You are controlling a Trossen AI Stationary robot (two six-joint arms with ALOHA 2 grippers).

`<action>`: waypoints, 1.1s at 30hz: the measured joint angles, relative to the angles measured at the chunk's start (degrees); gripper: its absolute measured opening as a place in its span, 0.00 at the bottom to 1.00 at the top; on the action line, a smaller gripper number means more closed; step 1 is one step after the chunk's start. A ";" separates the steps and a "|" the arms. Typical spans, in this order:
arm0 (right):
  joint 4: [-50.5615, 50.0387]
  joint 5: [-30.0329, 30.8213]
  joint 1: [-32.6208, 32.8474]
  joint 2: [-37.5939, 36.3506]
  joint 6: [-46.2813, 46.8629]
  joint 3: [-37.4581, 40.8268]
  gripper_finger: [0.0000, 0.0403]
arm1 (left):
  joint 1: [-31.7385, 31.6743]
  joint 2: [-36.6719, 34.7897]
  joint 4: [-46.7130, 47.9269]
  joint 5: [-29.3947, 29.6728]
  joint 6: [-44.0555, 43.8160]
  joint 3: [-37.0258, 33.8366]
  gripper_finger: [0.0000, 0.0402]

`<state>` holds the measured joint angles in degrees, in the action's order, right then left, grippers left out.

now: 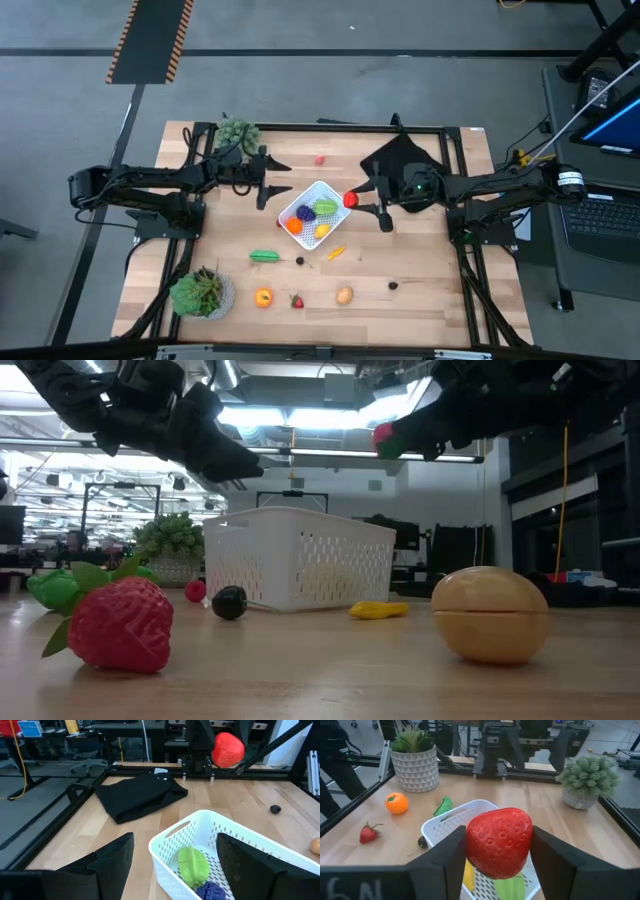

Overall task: Pick and placing Produce into tupperware
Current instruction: Put the top strawberry into the white bin

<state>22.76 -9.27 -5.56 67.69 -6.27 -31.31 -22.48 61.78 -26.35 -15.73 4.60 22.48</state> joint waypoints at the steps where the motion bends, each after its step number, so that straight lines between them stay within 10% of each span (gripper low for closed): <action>1: 0.01 0.07 0.04 0.01 -0.03 0.00 0.47 | 0.16 0.00 -0.08 0.00 0.00 0.00 0.68; 12: -0.02 0.14 0.15 0.01 1.15 0.00 0.47 | 6.49 0.00 -0.38 -12.70 8.29 0.00 0.68; 33: -14.48 -0.95 1.13 13.66 0.87 -16.33 0.47 | 8.41 0.00 0.21 -8.98 7.56 0.00 0.68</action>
<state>8.29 -10.22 -4.43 81.35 -5.40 -47.64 -14.06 61.78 -26.14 -24.71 12.16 22.48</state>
